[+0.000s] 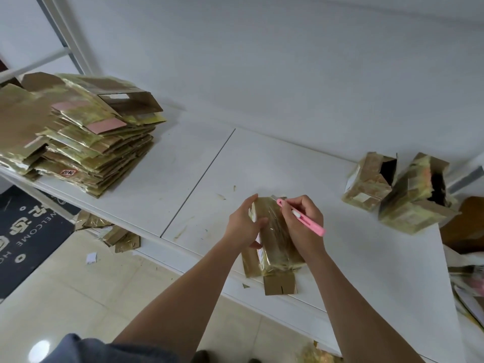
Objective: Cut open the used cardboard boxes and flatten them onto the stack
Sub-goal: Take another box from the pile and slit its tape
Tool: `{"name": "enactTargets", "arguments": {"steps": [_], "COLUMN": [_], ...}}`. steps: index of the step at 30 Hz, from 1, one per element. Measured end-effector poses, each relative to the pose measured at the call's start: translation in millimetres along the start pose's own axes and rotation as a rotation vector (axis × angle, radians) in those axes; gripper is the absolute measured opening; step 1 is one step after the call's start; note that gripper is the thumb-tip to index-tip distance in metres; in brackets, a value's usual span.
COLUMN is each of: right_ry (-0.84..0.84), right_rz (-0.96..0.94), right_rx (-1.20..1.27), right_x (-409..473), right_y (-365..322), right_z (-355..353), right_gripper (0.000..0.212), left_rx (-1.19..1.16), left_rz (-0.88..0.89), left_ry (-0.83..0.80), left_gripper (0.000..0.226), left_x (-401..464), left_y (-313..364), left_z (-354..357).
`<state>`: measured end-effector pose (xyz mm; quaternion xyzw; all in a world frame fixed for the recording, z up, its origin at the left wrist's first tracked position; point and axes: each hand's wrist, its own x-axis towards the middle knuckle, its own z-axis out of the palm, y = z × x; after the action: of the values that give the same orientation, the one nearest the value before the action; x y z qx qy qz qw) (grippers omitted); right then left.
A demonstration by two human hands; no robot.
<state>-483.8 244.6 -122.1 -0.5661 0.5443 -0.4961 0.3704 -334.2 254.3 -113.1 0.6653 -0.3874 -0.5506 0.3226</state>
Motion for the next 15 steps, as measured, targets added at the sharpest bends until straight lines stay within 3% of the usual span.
{"name": "enactTargets", "arguments": {"steps": [9, 15], "right_ry": [-0.050, -0.195], "right_rz": [-0.186, -0.291], "right_rx": [-0.161, -0.269], "right_x": [2.0, -0.1], "right_y": [4.1, 3.5], "right_z": [4.5, -0.4], "right_gripper": [0.016, 0.020], "left_rx": [0.013, 0.017], "left_rz": [0.008, 0.020], "left_ry": [0.009, 0.030], "left_gripper": [0.062, 0.061], "left_x": [0.9, -0.5], "left_y": [-1.8, -1.6], "left_z": [0.1, 2.6]}}
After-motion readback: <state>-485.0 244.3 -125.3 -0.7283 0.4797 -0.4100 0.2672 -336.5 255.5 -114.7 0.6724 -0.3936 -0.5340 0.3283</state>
